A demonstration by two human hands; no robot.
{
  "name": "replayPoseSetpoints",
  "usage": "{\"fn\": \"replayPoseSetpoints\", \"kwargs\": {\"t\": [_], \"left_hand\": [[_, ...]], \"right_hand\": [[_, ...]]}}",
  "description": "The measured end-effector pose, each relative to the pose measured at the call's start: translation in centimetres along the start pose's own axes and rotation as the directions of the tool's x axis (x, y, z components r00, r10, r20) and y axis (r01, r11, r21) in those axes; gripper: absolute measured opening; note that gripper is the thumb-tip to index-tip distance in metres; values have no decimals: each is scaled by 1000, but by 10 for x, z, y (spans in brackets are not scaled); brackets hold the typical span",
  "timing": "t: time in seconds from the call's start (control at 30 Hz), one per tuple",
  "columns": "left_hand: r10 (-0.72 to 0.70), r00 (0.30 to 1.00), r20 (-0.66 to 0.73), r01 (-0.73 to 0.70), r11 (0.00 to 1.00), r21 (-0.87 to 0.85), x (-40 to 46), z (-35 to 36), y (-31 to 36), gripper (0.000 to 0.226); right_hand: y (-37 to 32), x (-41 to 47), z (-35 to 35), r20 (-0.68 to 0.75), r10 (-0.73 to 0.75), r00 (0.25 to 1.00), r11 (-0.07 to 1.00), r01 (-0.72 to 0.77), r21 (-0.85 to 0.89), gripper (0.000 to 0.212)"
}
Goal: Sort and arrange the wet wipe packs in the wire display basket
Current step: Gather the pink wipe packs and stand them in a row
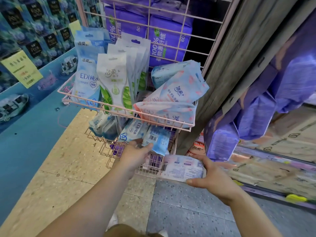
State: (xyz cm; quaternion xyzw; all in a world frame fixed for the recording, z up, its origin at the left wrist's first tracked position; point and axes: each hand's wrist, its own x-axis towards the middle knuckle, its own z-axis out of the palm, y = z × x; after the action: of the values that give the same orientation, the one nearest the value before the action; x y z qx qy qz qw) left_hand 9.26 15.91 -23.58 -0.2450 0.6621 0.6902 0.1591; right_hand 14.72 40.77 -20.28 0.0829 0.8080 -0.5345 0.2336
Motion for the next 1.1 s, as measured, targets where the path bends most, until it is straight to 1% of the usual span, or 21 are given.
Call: {"fn": "replayPoseSetpoints", "kwargs": {"t": [0.07,0.1,0.17,0.2,0.27,0.33,0.37,0.4,0.43,0.5,0.53,0.6,0.67,0.7,0.73,0.8,0.87,0.93,1.0,1.07,1.1], "left_hand": [[85,994,62,-96,974,204,-11,-19,-3,69],[123,983,136,-156,950,271,-18,-27,-4,73],[147,935,323,-271,884,382,-30,-36,-3,70],[127,909,398,-304,855,420,-35,-39,-1,66],[61,878,475,-307,833,460,-42,-44,10,49],[-11,865,501,-271,831,486,-41,-56,21,29],[-34,864,502,-250,838,486,-40,-65,24,26],[-37,866,499,-231,855,465,-39,-73,28,30],[-20,867,498,-220,881,420,-39,-79,30,38],[19,870,493,-208,920,331,-38,-90,35,53],[41,869,493,-215,929,300,-37,-95,38,58],[70,865,497,-232,934,272,-38,-104,45,66],[84,848,523,-243,939,244,-41,-117,55,66],[97,836,541,-251,943,218,-42,-123,61,62],[116,820,560,-270,942,199,-46,-127,70,56],[168,791,589,-341,920,195,-52,-126,92,49],[251,754,606,-423,892,157,-58,-117,114,44],[338,721,604,-478,875,81,-63,-107,129,47],[409,717,564,-513,858,30,-66,-101,140,55],[463,743,483,-532,847,7,-62,-101,146,56],[478,764,433,-526,850,-11,-60,-102,148,52]], "right_hand": [[-11,-1,1,92,0,996,1000,1,-19,73],[-17,-1,4,138,-10,990,999,15,-35,71],[-29,2,14,236,-37,971,998,47,-39,71],[-35,4,20,283,-59,957,997,70,-31,73],[-45,10,32,351,-109,930,991,127,-30,74],[-52,15,41,372,-151,916,984,174,-30,82],[-56,17,46,350,-166,922,983,182,-12,89],[-59,19,51,316,-179,932,984,169,59,96],[-61,19,56,283,-170,944,977,123,176,98],[-69,19,64,268,-120,956,897,-11,441,89],[-75,18,66,294,-108,950,861,-59,505,82],[-93,10,67,381,-94,920,890,-94,446,64],[-113,-2,66,393,-128,911,962,18,271,32],[-124,-7,65,362,-170,917,976,105,193,15],[-136,-12,63,327,-228,917,971,190,142,5],[-160,-21,61,221,-348,911,938,338,84,21],[-177,-25,56,15,-435,901,896,431,106,23],[-185,-24,50,-161,-441,883,860,466,205,21],[-189,-22,43,-293,-419,859,826,495,271,18],[-186,-21,29,-451,-397,799,808,538,242,11],[-185,-21,21,-508,-394,766,805,554,212,5]]}}
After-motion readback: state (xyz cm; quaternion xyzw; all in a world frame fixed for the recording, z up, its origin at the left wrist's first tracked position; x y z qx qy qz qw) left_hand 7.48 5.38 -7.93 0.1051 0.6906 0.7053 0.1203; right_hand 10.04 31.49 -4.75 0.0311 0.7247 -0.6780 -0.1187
